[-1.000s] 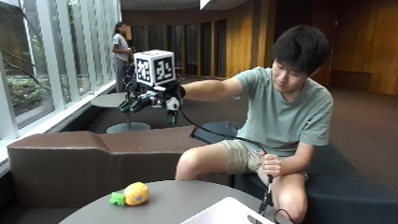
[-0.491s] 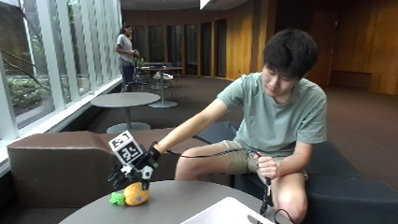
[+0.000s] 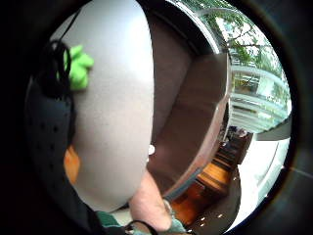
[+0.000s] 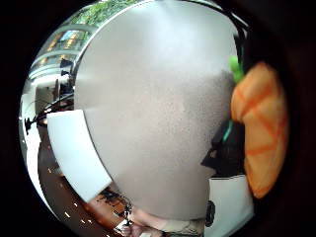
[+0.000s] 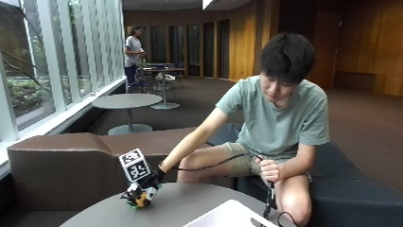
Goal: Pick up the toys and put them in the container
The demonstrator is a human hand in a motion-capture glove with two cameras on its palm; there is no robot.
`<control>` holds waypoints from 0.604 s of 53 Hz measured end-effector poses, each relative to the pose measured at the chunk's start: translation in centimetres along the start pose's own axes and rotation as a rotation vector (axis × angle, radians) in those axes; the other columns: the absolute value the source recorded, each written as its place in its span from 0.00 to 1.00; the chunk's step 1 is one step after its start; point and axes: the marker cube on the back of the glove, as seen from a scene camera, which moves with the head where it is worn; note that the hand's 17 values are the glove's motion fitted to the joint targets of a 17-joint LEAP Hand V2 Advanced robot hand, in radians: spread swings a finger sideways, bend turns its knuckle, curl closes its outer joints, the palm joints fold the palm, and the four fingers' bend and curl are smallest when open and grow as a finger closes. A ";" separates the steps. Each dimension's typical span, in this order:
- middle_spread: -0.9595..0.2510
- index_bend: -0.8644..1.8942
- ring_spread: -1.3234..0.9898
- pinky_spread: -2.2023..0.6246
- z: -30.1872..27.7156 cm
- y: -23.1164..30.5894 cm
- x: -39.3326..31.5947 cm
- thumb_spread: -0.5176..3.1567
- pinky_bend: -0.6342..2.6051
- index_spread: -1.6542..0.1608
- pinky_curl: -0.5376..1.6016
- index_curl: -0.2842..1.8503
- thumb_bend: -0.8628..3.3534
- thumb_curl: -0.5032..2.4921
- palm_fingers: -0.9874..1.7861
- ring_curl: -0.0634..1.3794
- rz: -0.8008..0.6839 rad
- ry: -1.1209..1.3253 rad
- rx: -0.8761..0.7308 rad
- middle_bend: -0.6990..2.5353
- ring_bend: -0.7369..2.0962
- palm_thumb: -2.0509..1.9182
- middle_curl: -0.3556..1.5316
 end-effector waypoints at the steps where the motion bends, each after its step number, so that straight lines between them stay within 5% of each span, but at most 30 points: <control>1: 0.77 0.37 0.47 0.67 -0.5 0.1 -0.3 0.52 0.61 0.78 0.43 0.22 0.26 0.31 0.60 0.38 -0.011 0.008 -0.014 0.32 0.67 0.64 0.31; 10: 0.66 0.48 0.43 0.65 -6.0 2.0 -2.5 0.43 0.54 0.75 0.42 0.27 0.26 0.37 0.74 0.41 -0.134 0.032 -0.070 0.41 0.68 0.68 0.38; 32: 0.59 0.56 0.40 0.64 -32.7 11.0 -11.7 0.28 0.54 0.74 0.46 0.37 0.25 0.45 0.72 0.47 -0.283 0.028 0.235 0.47 0.70 0.68 0.47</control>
